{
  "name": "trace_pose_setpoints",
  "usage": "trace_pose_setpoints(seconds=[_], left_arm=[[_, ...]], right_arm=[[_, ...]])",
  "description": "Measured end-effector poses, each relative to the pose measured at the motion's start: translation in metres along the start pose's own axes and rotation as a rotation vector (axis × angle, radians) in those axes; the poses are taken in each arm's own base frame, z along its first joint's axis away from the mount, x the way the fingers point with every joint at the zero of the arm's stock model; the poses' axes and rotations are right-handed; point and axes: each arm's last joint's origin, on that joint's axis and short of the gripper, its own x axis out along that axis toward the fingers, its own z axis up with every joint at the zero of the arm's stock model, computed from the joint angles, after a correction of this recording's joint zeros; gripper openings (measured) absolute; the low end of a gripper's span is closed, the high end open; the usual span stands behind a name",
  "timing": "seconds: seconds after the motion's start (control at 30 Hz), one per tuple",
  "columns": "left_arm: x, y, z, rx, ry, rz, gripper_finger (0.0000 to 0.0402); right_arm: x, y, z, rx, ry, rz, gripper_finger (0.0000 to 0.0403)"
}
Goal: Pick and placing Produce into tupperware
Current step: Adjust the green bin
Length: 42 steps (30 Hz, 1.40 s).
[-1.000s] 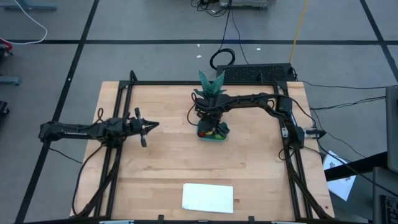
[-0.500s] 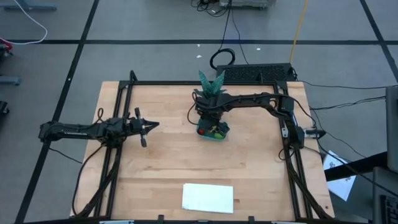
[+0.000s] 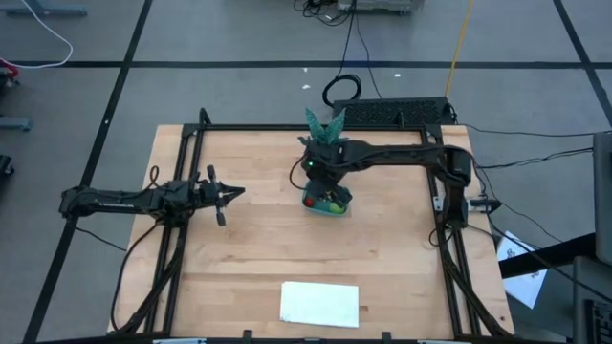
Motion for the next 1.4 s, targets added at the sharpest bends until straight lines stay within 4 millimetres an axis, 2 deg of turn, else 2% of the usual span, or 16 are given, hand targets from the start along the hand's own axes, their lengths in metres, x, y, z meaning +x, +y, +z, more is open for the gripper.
trace_pose_setpoints(seconds=[0.17, 0.27, 0.37, 0.57, 0.63, 0.77, 0.97, 1.23, 1.4], left_arm=[[0.000, 0.000, 0.000, -0.004, 0.000, 0.000, 0.0026], [0.000, 0.000, 0.000, -0.008, 0.001, 0.000, 0.0026], [0.000, 0.000, 0.000, -0.008, 0.002, 0.000, 0.0026], [0.000, 0.000, 0.000, 0.001, 0.003, 0.001, 0.0026], [0.000, 0.000, 0.000, 0.001, 0.001, 0.010, 0.0026], [0.000, 0.000, 0.000, 0.000, 0.000, 0.015, 0.0026], [0.000, 0.001, 0.001, -0.001, -0.005, 0.020, 0.0026], [0.000, 0.001, 0.002, 0.013, -0.014, 0.038, 0.0026], [0.000, 0.002, 0.003, -0.047, -0.027, 0.051, 0.0026]], right_arm=[[-0.015, 0.001, 0.007, 0.022, -0.038, -0.046, 0.0227], [-0.020, 0.003, 0.009, 0.045, -0.048, -0.052, 0.0198], [-0.022, 0.006, 0.012, 0.051, -0.052, -0.048, 0.0151], [-0.029, 0.012, 0.016, 0.054, -0.102, 0.002, 0.0029], [-0.033, 0.013, 0.017, 0.068, -0.128, 0.012, 0.0008], [-0.046, 0.016, 0.019, 0.087, -0.180, -0.004, 0.0006], [-0.056, 0.031, 0.011, 0.080, -0.271, -0.094, 0.0001], [-0.070, 0.058, -0.018, 0.146, -0.398, -0.241, 0.0000], [-0.063, 0.068, -0.035, 0.232, -0.443, -0.280, 0.0000]])
